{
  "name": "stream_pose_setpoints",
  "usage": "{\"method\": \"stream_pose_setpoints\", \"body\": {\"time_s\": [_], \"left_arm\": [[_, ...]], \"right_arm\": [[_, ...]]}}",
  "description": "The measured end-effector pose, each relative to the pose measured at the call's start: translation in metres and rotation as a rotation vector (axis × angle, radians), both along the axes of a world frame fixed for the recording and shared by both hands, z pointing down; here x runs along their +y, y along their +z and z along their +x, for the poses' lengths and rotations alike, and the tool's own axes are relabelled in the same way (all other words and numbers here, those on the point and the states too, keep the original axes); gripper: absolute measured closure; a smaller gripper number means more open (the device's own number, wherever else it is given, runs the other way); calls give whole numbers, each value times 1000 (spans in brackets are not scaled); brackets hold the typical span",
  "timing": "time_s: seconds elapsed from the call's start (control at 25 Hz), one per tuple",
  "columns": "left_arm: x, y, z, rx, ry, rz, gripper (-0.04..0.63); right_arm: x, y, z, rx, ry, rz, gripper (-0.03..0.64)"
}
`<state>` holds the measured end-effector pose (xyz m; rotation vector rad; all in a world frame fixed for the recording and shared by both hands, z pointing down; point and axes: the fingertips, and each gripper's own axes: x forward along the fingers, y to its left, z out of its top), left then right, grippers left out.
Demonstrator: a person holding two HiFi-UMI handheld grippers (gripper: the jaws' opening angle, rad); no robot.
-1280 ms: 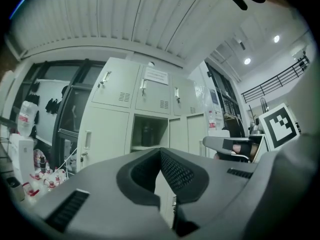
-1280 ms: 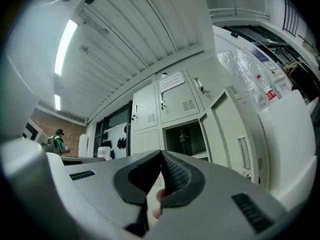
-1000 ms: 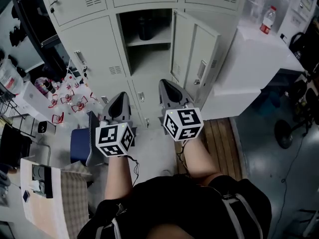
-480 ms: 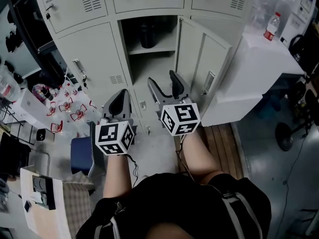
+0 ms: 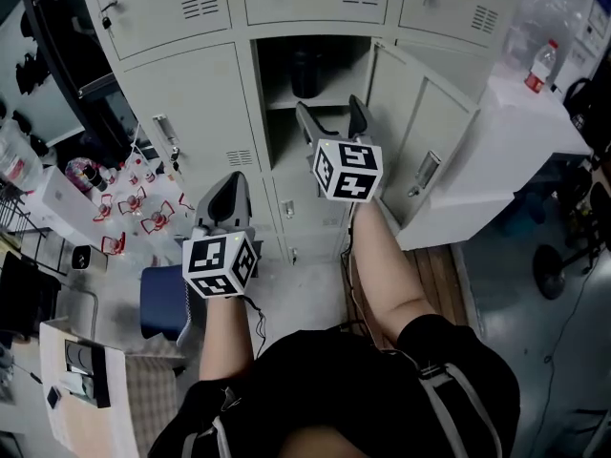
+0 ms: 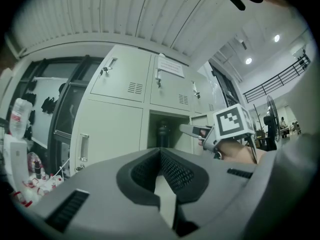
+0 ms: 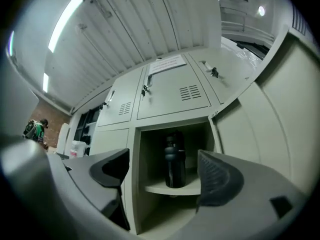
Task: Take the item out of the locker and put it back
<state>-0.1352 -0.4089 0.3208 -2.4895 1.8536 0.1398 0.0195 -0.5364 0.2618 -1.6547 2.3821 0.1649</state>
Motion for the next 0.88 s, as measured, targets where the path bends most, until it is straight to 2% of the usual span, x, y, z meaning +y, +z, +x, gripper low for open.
{"method": "stream_pose_setpoints", "body": {"time_s": [0.24, 0.52, 0.68, 0.88], "left_arm": [[-12, 2, -26, -1, -27, -4, 583], [-23, 5, -57, 1, -70, -24, 583], [-27, 3, -71, -2, -86, -26, 583], [-28, 1, -87, -5, -103, -30, 583]], "right_arm": [[-77, 6, -22, 65, 31, -71, 164], [-159, 6, -30, 85, 82, -196, 132], [-192, 9, -36, 90, 89, -275, 127], [-222, 18, -43, 159, 120, -335, 127]]}}
